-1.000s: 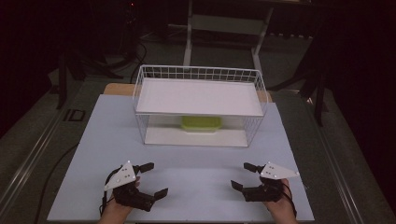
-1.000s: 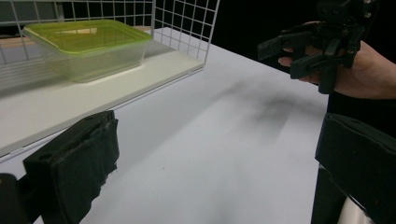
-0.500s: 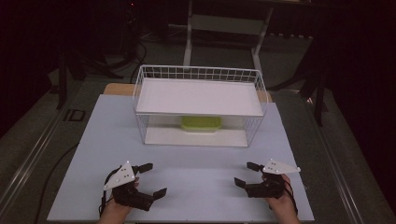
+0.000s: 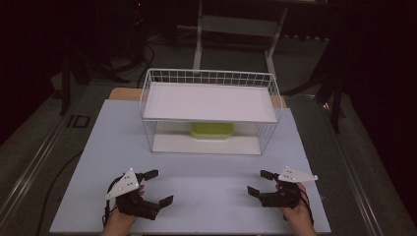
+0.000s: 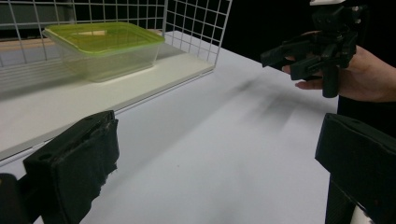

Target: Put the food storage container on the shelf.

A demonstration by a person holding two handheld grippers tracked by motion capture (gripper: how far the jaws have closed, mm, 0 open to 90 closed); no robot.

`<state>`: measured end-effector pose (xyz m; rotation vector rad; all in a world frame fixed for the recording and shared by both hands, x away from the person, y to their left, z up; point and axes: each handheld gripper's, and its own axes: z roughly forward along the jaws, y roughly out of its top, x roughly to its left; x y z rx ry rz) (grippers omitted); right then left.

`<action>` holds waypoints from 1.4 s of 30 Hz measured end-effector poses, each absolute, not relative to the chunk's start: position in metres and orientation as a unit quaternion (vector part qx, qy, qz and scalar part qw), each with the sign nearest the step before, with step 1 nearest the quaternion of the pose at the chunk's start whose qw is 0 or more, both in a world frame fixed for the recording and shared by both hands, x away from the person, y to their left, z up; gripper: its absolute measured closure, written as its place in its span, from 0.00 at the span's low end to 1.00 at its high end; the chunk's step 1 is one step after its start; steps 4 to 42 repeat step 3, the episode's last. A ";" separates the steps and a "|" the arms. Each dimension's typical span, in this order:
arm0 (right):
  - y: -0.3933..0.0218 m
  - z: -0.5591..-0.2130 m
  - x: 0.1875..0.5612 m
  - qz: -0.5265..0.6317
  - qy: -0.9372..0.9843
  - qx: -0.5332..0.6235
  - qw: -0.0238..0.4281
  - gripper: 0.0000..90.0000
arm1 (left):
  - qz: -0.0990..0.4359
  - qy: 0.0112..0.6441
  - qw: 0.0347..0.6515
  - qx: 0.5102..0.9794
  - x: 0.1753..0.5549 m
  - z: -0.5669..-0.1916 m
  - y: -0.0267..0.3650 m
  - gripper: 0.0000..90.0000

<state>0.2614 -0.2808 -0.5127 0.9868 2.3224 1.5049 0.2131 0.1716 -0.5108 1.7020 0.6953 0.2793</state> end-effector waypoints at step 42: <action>-0.281 -0.513 0.261 0.510 0.787 0.333 0.101 0.16 | 0.121 0.300 0.598 0.733 0.213 -0.511 0.172 0.00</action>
